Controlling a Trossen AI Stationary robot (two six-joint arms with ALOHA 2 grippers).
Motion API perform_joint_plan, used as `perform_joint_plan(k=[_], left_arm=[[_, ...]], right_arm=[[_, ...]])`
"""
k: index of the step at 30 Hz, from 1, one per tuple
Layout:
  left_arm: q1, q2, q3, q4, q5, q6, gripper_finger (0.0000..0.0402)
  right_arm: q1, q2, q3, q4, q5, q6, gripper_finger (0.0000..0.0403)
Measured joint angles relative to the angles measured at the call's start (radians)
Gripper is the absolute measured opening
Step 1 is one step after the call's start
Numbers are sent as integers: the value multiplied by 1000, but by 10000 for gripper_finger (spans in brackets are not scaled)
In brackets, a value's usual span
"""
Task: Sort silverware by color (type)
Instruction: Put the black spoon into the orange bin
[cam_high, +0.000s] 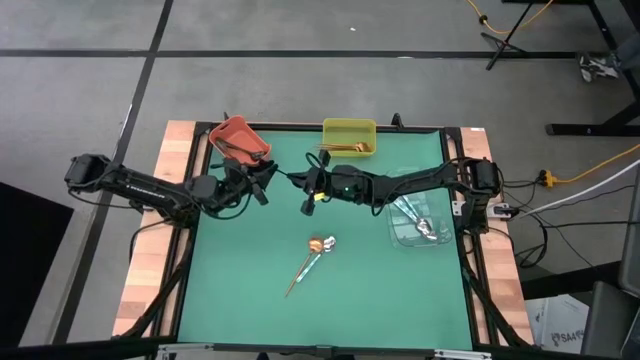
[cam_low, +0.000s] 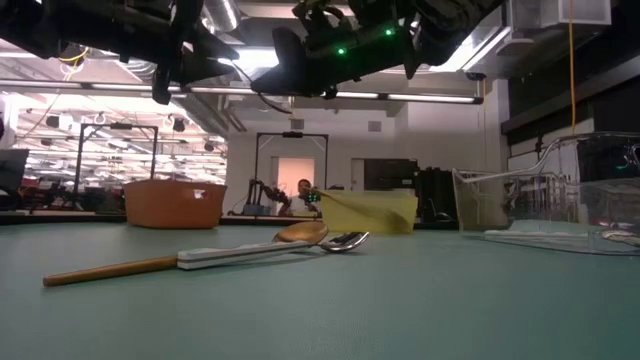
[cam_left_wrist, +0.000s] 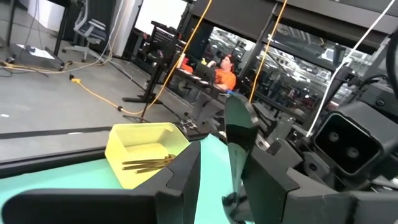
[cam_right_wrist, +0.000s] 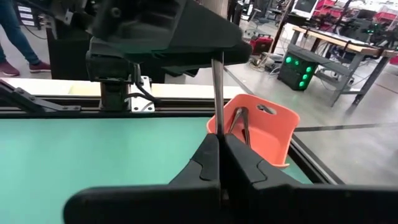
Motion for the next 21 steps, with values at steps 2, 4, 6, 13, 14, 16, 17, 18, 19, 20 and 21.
perform_joint_plan(k=[2,4,6,13,14,16,17,18,19,20,21], left_arm=[[3,0,0,0,0,0,105],[5,0,0,0,0,0,104],[5,0,0,0,0,0,99],[5,0,0,0,0,0,53],[5,0,0,-1,0,0,44],[5,0,0,0,4,-1,27],[4,0,0,0,6,-1,19],[4,0,0,1,11,-4,11],[4,0,0,2,13,-4,7],[4,0,0,2,13,-4,6],[4,0,0,2,12,-4,6]], right_arm=[[1,0,0,0,0,0,0],[0,0,0,0,0,0,0],[0,0,0,0,0,0,0],[0,0,0,0,0,0,0],[0,0,0,0,0,0,0],[0,0,0,0,0,0,0],[0,0,0,0,0,0,0],[0,0,0,-1,0,0,0],[0,0,0,-1,0,0,0],[0,0,0,-1,-1,0,0],[0,0,0,-1,-1,0,0]])
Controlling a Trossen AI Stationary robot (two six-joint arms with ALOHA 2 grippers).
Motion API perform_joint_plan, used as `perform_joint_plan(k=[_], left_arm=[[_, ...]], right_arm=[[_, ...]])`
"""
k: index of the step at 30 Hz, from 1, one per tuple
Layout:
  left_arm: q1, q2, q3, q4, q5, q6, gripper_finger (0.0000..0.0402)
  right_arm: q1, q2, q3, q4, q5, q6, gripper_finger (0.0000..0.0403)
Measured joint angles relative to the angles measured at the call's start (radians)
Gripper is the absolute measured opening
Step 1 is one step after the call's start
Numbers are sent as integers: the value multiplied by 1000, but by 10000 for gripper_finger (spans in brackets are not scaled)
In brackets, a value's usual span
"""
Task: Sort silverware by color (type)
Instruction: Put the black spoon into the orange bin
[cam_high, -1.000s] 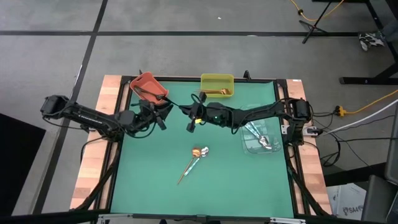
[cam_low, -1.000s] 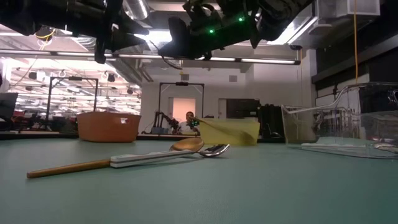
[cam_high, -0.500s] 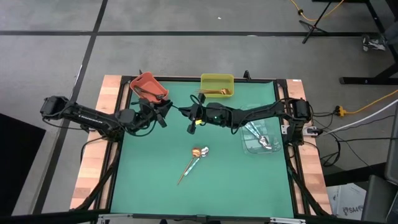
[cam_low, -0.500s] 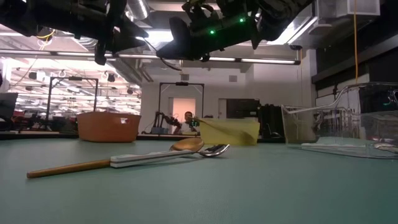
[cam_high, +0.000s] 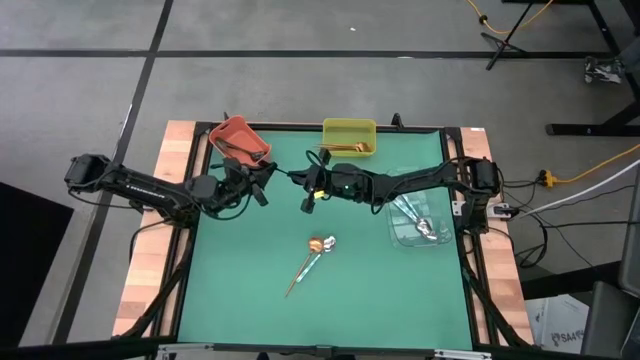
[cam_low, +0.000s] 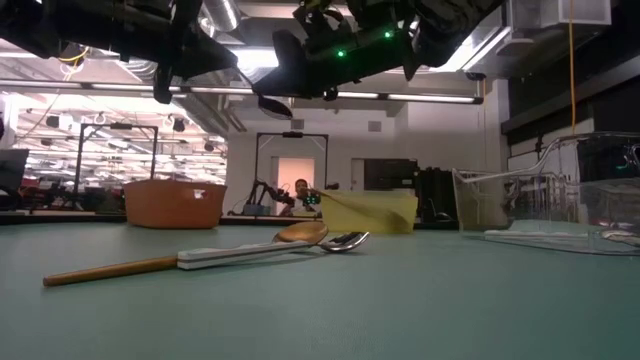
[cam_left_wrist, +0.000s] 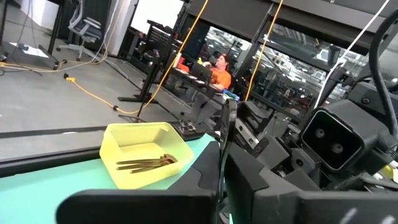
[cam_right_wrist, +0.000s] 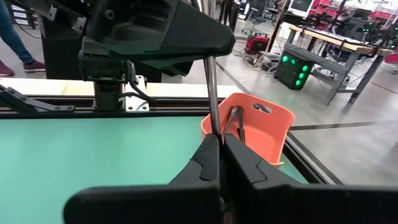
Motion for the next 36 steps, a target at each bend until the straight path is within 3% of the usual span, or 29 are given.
perform_joint_plan(k=[12,17,24,29,36], left_arm=[[1,1,0,-7,-19,7,2],[1,1,0,-7,-18,11,2],[12,1,0,-7,-20,11,1],[57,-12,0,-13,-20,33,1],[136,-79,-1,-46,-19,131,0]], right_arm=[[1,0,0,2,-5,92,0],[0,0,0,1,-60,108,2],[0,0,0,-17,-129,109,55],[6,0,0,-90,-284,109,97],[43,0,0,-275,-366,109,112]])
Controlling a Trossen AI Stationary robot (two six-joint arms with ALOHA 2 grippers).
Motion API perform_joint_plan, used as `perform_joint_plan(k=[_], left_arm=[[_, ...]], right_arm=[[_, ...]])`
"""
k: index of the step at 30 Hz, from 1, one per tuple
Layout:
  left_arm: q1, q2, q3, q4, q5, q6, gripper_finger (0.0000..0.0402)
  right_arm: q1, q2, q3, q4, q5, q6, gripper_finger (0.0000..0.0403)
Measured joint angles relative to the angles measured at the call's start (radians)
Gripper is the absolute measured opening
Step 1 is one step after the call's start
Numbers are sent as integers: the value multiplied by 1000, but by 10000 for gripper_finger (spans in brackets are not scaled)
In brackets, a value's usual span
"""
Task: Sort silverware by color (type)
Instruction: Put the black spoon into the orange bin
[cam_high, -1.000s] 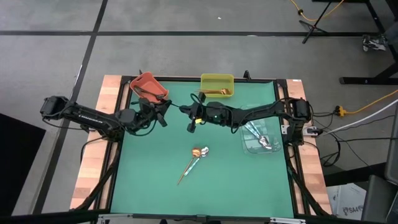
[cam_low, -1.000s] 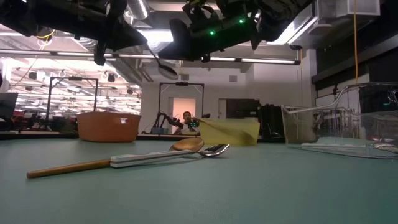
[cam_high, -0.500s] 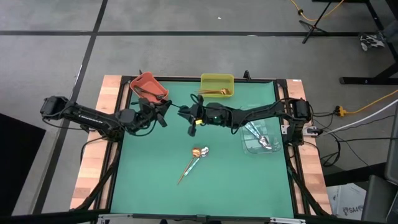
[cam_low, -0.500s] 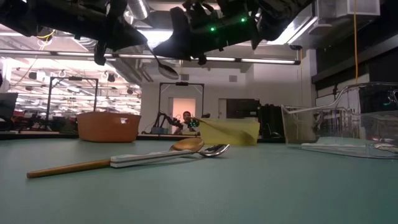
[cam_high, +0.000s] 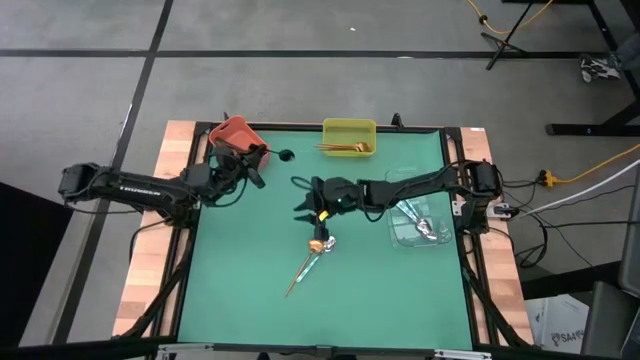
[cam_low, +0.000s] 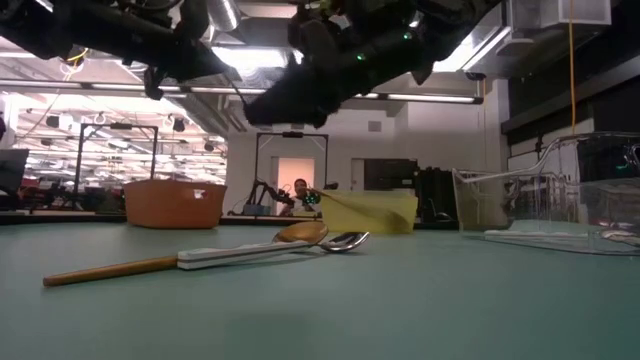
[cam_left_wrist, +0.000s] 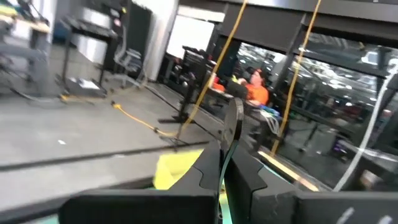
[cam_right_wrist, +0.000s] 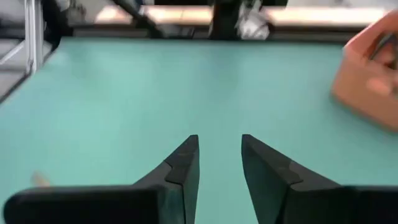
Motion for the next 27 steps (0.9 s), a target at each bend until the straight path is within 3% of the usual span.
perform_joint_plan(k=[5,15,27], left_arm=[[83,-84,0,-72,32,46,0],[341,-250,0,-372,224,-8,0],[651,-252,0,-565,455,-103,0]], right_arm=[[25,0,0,-89,0,0,112],[36,0,0,-104,0,-1,112],[36,0,0,-103,0,-1,113]])
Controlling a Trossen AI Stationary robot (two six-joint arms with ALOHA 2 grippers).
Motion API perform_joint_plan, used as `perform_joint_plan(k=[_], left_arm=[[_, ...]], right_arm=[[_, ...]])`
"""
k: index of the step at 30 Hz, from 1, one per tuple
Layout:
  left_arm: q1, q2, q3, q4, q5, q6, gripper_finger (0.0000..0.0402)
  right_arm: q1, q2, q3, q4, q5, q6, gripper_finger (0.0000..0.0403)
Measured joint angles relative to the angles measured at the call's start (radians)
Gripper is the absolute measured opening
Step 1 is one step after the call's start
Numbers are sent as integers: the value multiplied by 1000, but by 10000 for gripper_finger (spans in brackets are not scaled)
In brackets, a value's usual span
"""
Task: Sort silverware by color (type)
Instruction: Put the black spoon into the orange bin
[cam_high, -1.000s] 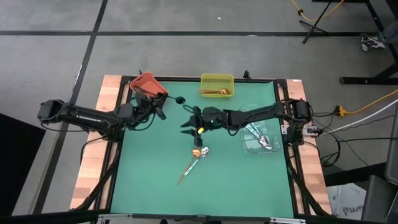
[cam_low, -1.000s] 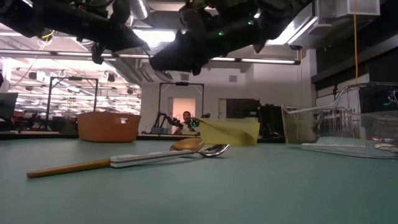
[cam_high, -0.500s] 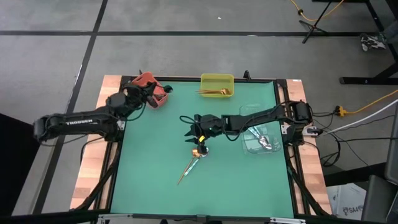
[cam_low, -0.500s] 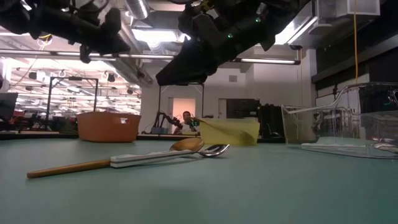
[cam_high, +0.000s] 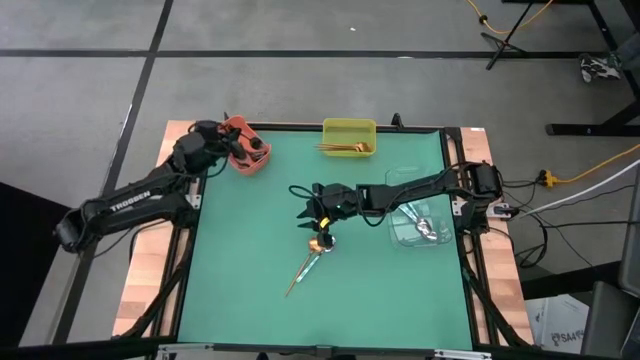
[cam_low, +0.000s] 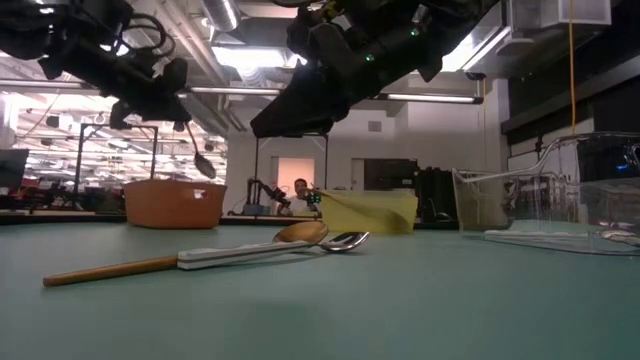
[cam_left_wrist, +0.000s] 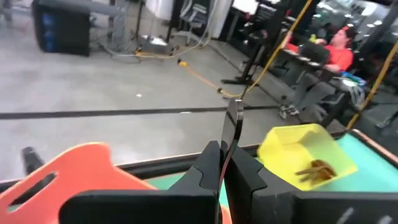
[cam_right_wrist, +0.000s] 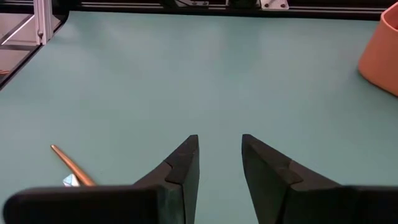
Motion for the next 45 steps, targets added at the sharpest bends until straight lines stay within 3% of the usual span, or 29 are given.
perform_joint_plan(k=[13,25,45], left_arm=[[194,94,0,-83,145,-182,4],[229,247,0,-73,155,-183,7],[230,262,1,-71,149,-177,8]], right_arm=[[0,0,0,0,0,-1,113],[0,0,0,0,0,-3,113],[0,0,0,0,0,-3,113]])
